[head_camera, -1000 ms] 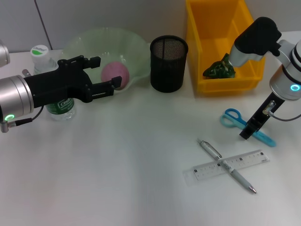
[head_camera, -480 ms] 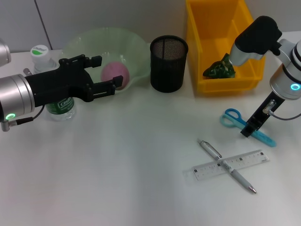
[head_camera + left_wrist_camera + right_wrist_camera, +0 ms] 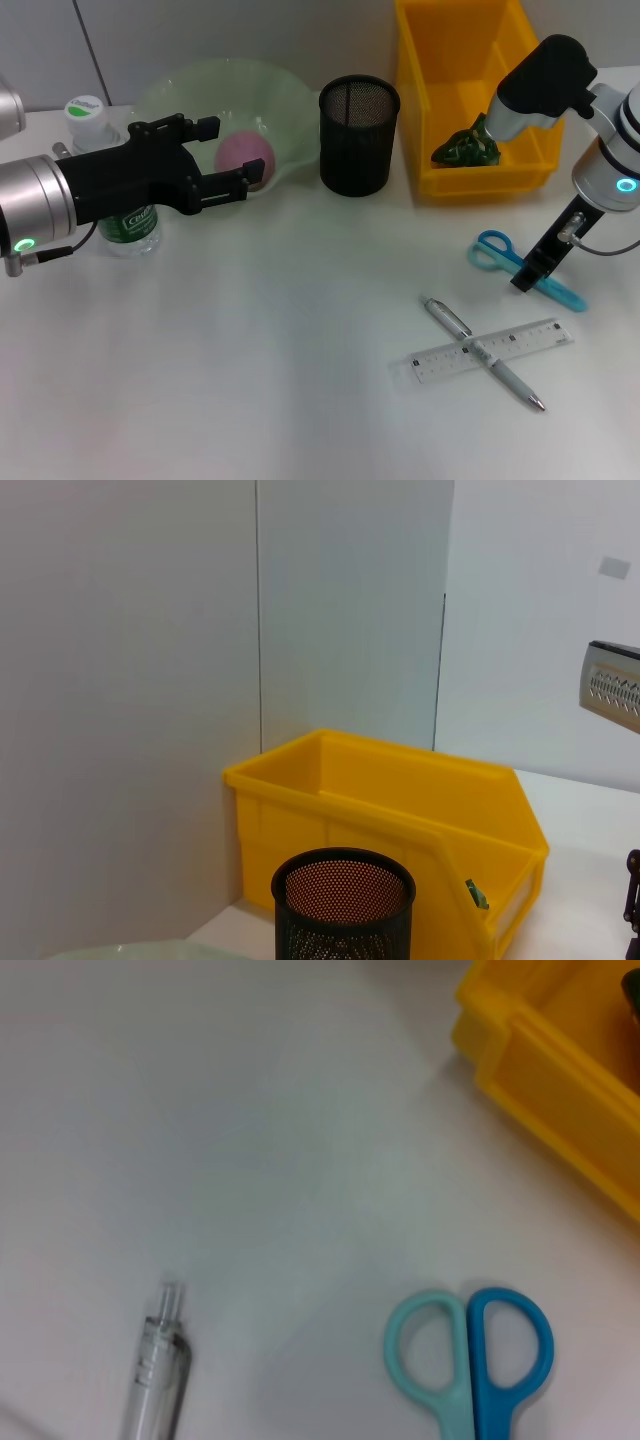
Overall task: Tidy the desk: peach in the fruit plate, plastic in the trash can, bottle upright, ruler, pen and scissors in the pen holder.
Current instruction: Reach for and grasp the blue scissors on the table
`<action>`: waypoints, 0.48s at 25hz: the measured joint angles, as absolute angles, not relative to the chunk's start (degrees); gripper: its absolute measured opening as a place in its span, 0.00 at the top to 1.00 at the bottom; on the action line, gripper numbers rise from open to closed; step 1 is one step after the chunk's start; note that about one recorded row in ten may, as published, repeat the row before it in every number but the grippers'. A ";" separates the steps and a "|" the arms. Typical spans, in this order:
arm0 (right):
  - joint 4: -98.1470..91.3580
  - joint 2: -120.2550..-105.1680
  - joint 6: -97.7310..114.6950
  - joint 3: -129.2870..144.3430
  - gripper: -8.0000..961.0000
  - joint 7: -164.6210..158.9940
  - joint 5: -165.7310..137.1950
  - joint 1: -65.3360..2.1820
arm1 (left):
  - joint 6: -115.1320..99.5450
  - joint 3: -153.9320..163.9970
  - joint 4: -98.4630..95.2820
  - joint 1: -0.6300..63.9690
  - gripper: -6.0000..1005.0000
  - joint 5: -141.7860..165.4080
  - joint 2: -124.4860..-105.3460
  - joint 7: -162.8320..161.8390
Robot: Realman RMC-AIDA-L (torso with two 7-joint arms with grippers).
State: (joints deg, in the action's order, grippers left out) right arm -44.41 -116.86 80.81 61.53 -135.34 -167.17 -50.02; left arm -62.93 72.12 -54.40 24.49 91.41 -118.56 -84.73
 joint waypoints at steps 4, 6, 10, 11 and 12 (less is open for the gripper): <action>-44.36 -116.89 80.69 61.56 0.56 -135.33 -167.14 -50.11 | -62.93 72.15 -54.40 24.58 0.20 91.41 -118.56 -84.73; -44.32 -116.89 80.62 61.56 0.56 -135.34 -167.14 -50.14 | -62.93 72.16 -54.40 24.58 0.20 91.41 -118.56 -84.73; -43.79 -116.89 80.38 61.59 0.57 -135.34 -167.15 -50.42 | -62.93 72.16 -54.40 24.61 0.20 91.40 -118.56 -84.73; -43.67 -116.89 80.36 61.60 0.57 -135.34 -167.15 -50.48 | -62.93 72.16 -54.40 24.61 0.20 91.41 -118.56 -84.73; -43.54 -116.89 80.34 61.51 0.57 -135.32 -167.16 -50.51 | -62.93 72.16 -54.40 24.64 0.20 91.41 -118.56 -84.73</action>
